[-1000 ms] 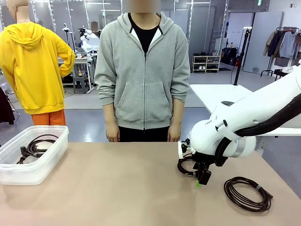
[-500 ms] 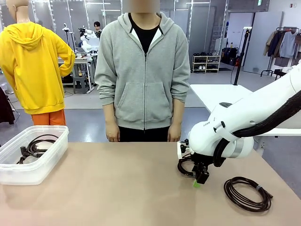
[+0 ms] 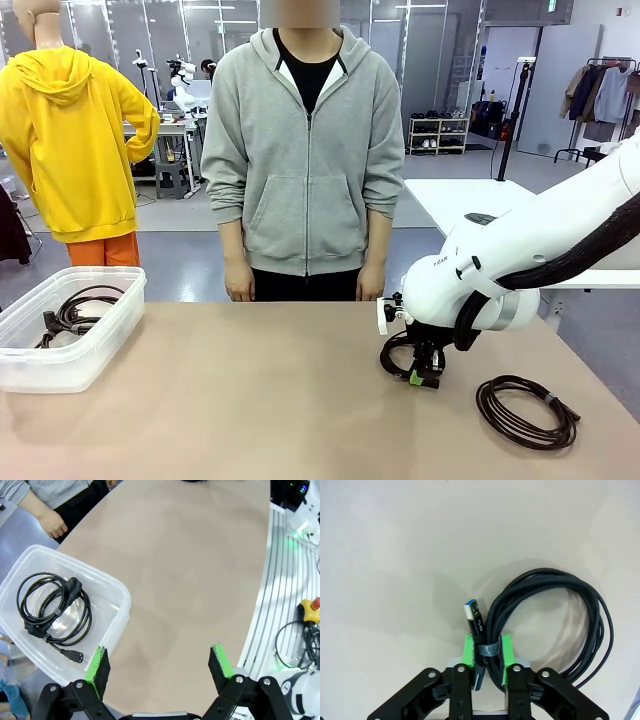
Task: Organize and store the cables.
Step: Place the USB Extension Cable into the Organizing box.
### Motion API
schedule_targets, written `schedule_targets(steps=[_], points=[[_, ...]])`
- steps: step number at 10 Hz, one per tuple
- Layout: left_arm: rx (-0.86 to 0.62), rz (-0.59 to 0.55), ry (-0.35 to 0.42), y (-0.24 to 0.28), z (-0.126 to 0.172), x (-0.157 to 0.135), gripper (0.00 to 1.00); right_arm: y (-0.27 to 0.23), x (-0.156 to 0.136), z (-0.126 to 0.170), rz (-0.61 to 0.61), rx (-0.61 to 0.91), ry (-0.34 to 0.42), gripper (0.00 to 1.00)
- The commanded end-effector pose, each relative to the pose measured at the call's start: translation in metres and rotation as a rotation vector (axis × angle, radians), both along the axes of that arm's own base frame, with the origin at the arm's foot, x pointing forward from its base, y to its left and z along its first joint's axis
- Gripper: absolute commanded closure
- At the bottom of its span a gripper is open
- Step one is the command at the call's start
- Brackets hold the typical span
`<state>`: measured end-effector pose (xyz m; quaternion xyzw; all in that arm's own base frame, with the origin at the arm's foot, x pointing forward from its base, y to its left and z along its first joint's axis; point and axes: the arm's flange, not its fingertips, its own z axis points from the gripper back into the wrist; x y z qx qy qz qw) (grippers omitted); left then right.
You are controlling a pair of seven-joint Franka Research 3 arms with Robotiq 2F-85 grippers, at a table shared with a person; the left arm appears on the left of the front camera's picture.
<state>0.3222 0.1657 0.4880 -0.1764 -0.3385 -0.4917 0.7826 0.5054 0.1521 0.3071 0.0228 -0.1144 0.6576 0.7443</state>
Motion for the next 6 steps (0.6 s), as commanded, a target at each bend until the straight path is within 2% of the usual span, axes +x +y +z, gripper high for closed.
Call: schedule_targets(steps=[1, 3, 4, 5, 6], points=[[-0.005, 0.01, 0.008, -0.001, 0.004, 0.002, 0.0, 0.006, 0.003, 0.004, -0.016, -0.024, 0.018, 1.0], [-0.005, 0.01, 0.008, -0.001, 0.004, 0.002, 0.0, 0.004, -0.001, 0.011, -0.018, 0.015, 0.02, 1.0], [-0.005, 0.01, 0.008, -0.001, 0.004, 0.002, 0.0, -0.016, -0.011, 0.021, -0.013, 0.065, 0.043, 0.91], [-0.005, 0.01, 0.008, -0.001, 0.004, 0.002, 0.0, 0.002, 0.0, 0.003, 0.007, -0.004, 0.007, 0.91], [-0.005, 0.01, 0.008, -0.001, 0.004, 0.002, 0.0, 0.002, 0.0, 0.003, 0.007, -0.004, 0.007, 0.91]])
